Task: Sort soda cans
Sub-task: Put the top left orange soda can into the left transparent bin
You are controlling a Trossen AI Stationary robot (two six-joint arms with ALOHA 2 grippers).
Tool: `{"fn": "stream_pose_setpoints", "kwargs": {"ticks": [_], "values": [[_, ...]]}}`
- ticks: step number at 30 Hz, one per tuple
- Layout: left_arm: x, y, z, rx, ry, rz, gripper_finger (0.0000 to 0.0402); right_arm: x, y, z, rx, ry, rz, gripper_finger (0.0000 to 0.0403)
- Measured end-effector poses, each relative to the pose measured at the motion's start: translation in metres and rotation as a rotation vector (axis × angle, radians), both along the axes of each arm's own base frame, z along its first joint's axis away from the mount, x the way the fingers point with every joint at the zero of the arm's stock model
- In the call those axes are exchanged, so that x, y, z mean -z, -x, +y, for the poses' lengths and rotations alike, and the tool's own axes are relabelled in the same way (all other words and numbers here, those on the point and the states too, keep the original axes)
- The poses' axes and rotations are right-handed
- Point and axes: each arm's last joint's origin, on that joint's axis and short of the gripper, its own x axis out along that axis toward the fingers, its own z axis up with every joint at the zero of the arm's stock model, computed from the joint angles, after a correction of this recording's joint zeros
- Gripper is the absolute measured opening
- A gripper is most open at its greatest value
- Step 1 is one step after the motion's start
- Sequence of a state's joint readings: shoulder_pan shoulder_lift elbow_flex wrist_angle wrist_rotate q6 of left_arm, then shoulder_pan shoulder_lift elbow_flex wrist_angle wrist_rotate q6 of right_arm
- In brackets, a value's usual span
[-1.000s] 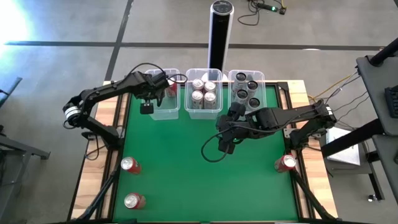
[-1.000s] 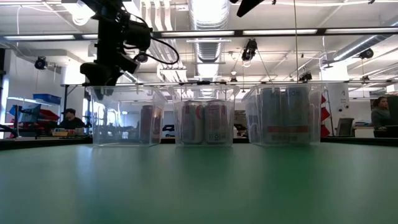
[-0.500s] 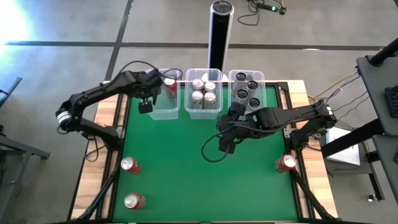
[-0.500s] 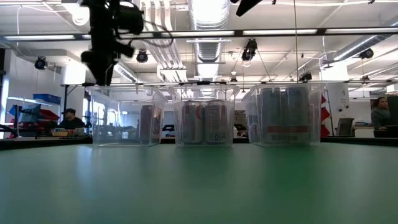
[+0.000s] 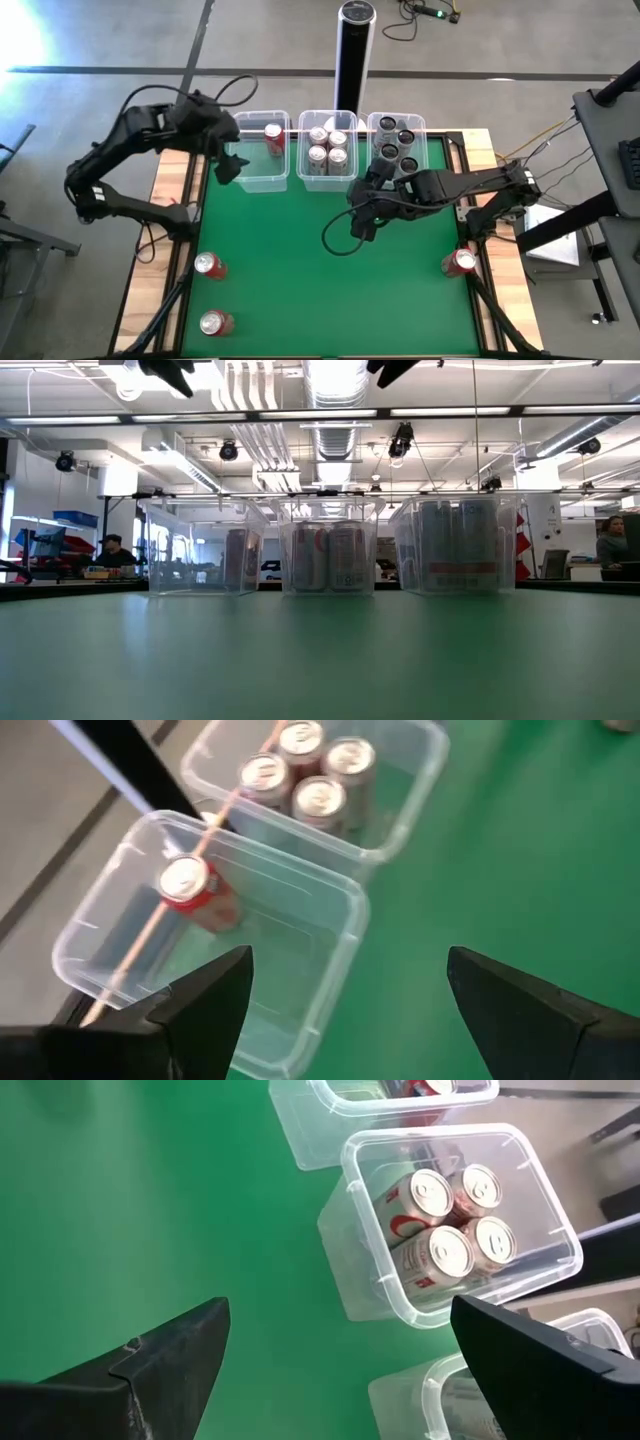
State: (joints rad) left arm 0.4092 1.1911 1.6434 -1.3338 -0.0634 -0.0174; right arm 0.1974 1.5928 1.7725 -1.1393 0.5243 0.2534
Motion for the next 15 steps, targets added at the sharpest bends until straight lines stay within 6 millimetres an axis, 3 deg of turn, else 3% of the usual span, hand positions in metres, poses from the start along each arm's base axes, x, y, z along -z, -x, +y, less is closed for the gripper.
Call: {"fn": "stream_pose_setpoints", "kwargs": {"ticks": [8,15], "values": [[-0.021,0.006,-0.015,0.045,-0.026,-0.039,0.0317,-0.001,-0.002,0.001,0.054,-0.046,-0.058,0.0374],[-0.021,0.008,-0.043,0.152,0.183,-0.06,0.0317,-0.001,0.0,0.013,0.12,-0.16,-0.109,0.0374]]}}
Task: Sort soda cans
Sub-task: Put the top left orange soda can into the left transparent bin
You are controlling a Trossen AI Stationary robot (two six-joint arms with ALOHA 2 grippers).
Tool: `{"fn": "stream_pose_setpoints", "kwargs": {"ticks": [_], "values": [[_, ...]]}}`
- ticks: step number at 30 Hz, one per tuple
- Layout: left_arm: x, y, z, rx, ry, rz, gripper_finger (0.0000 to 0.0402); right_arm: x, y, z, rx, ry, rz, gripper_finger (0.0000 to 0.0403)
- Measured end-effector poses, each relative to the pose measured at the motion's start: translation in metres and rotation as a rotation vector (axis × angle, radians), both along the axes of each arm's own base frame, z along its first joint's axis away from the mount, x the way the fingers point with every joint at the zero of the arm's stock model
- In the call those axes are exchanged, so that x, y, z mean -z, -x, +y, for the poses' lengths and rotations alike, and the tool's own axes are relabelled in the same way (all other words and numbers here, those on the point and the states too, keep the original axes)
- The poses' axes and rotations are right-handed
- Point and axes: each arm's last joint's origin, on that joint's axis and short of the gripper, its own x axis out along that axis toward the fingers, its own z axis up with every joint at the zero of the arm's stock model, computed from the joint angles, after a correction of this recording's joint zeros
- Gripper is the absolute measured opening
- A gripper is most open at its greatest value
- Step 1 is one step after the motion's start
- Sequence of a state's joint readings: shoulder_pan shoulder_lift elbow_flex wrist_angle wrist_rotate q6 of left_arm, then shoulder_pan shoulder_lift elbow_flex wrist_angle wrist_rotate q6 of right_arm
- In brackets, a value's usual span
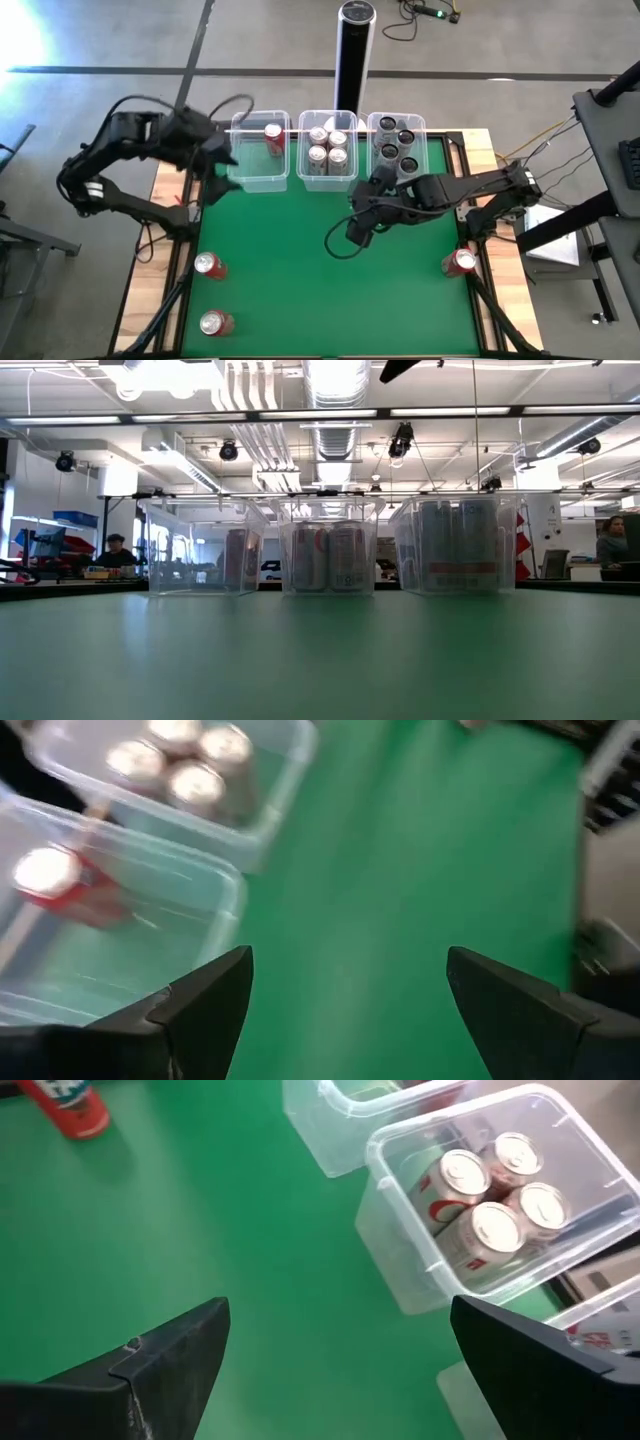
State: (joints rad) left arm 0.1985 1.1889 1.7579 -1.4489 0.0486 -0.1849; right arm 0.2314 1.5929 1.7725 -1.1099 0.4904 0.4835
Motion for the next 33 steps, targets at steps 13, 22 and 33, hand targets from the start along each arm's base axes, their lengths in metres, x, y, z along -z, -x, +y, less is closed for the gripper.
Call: {"fn": "stream_pose_setpoints", "kwargs": {"ticks": [13,22,33], "values": [[0.006,0.023,-0.086,0.155,0.211,0.11,0.0317,0.015,-0.006,0.005,0.006,-0.005,-0.026,0.0374],[0.022,0.022,-0.127,0.144,0.271,0.252,0.0317,0.032,-0.006,0.002,0.004,0.013,0.023,0.0374],[0.069,0.037,-0.121,0.12,0.267,0.428,0.0317,0.038,-0.006,-0.001,0.009,0.018,0.045,0.0374]]}}
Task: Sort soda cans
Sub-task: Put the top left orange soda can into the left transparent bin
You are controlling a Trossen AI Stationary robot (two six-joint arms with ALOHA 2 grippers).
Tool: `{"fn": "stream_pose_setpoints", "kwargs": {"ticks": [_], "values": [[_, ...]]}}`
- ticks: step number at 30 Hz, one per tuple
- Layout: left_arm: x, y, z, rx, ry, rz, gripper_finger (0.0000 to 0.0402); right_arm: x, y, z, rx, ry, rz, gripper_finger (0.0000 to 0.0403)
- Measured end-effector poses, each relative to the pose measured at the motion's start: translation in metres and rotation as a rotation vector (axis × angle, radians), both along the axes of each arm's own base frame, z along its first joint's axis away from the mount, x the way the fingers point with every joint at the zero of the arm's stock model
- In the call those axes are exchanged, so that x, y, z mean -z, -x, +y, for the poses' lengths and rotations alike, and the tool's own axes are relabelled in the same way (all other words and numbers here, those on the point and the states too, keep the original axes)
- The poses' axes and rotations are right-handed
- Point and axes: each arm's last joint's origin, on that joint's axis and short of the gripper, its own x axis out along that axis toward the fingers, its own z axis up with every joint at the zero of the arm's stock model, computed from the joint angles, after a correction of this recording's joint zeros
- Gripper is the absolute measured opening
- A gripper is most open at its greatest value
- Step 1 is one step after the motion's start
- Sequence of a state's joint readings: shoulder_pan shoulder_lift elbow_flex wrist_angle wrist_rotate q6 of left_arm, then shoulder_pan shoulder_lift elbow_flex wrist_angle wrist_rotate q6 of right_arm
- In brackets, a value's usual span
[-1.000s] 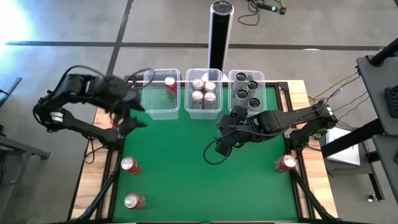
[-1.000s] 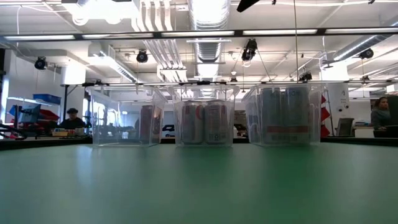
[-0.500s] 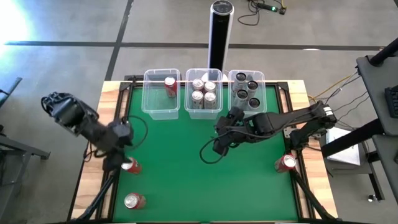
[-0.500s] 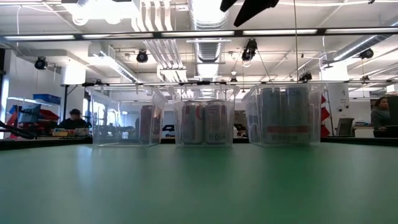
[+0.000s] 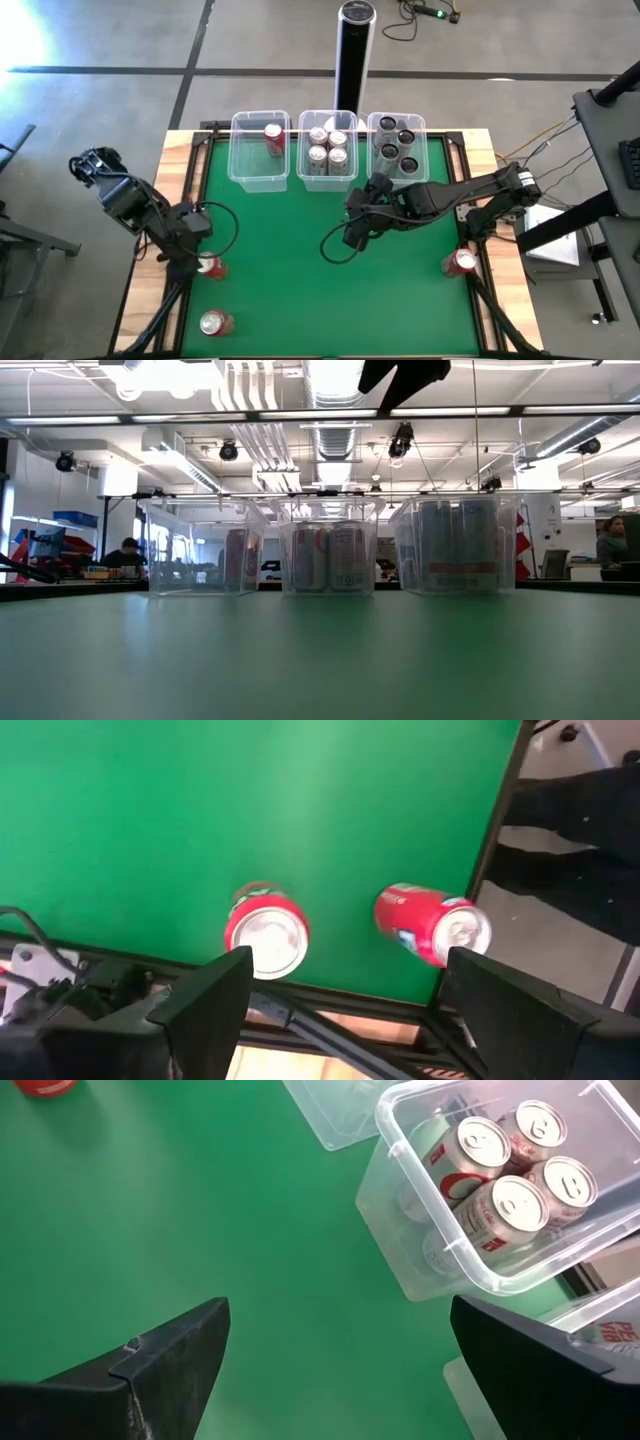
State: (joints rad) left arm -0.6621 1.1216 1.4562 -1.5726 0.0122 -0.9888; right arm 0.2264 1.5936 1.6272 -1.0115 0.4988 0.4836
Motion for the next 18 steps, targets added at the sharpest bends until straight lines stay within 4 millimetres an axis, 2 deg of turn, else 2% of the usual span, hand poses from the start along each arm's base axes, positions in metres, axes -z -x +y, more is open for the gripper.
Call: {"fn": "stream_pose_setpoints", "kwargs": {"ticks": [6,13,18], "values": [[0.013,0.005,0.003,-0.038,0.01,0.056,0.0317,0.0,-0.001,-0.004,0.001,0.006,0.005,0.0374],[0.04,0.013,0.001,0.026,-0.014,0.161,0.0317,0.0,-0.003,-0.015,0.023,0.014,0.011,0.0374],[0.046,0.017,-0.001,0.066,-0.018,0.157,0.0317,0.0,-0.003,-0.021,0.03,0.018,0.016,0.0374]]}}
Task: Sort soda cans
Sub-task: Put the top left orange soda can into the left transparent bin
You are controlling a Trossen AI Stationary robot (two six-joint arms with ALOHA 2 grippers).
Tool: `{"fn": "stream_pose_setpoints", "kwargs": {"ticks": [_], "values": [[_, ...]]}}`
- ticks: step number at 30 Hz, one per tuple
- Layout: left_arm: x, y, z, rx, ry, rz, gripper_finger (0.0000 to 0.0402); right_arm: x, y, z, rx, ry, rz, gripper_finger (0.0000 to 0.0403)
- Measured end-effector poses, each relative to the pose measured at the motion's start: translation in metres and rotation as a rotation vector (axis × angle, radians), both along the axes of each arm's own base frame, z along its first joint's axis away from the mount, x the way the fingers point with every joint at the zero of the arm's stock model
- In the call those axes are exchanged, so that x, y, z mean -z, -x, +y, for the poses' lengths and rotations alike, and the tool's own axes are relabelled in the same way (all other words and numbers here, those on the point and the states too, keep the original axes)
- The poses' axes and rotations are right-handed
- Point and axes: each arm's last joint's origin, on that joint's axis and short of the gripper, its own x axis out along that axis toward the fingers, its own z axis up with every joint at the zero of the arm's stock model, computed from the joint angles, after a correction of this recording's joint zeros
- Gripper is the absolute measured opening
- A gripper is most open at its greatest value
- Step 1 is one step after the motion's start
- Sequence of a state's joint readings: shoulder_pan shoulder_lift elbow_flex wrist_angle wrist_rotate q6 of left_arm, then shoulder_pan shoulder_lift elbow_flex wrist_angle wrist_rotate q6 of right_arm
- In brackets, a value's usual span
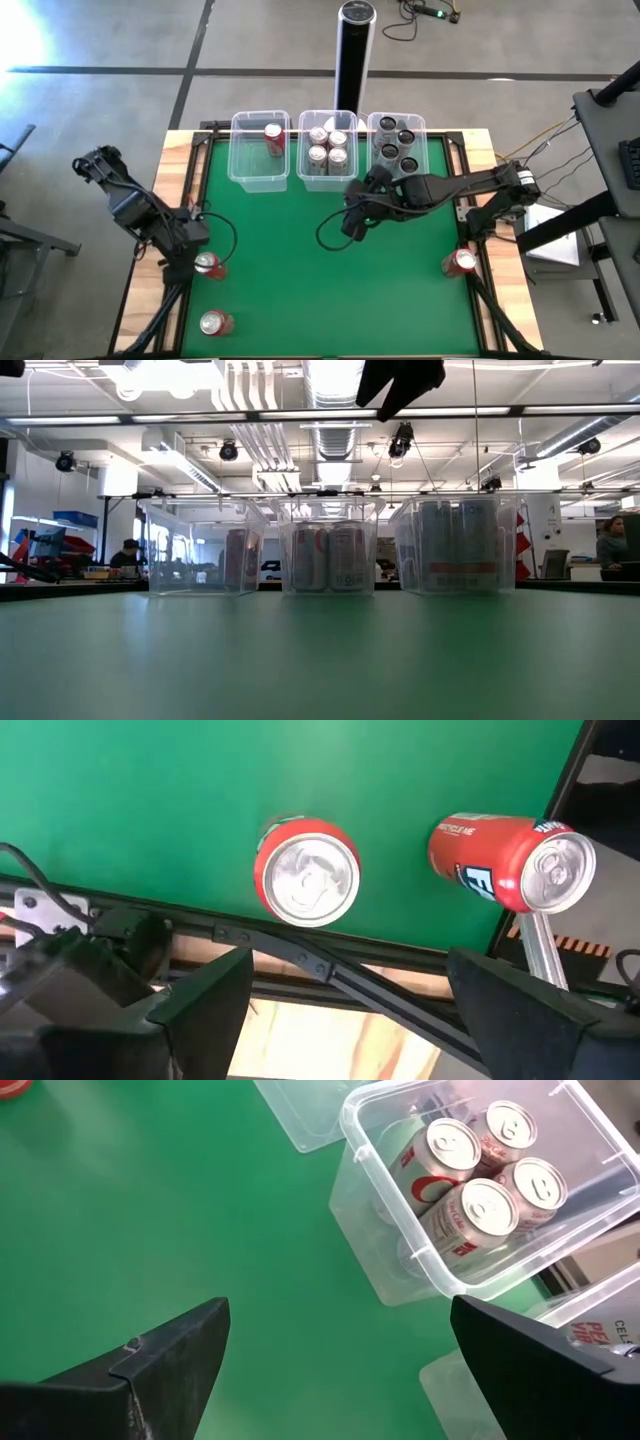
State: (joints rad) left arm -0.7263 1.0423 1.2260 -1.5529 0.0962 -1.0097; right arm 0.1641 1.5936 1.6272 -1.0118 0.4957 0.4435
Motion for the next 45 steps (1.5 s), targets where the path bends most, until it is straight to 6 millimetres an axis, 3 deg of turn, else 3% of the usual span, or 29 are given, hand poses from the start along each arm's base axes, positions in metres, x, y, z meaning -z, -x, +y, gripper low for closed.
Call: {"fn": "stream_pose_setpoints", "kwargs": {"ticks": [5,12,25,45], "values": [[0.004,0.004,0.003,0.024,-0.002,-0.034,0.0317,0.0,-0.001,-0.005,0.007,0.002,0.004,0.0374],[0.034,0.009,0.006,0.046,-0.024,0.02,0.0317,0.0,-0.001,-0.011,0.009,0.008,0.011,0.0374],[0.066,0.009,0.006,0.078,-0.092,0.081,0.0317,0.0,-0.002,-0.016,0.039,-0.002,0.003,0.0374],[0.086,0.003,-0.001,0.163,-0.053,0.049,0.0317,0.0,-0.002,-0.016,0.068,-0.019,-0.011,0.0374]]}}
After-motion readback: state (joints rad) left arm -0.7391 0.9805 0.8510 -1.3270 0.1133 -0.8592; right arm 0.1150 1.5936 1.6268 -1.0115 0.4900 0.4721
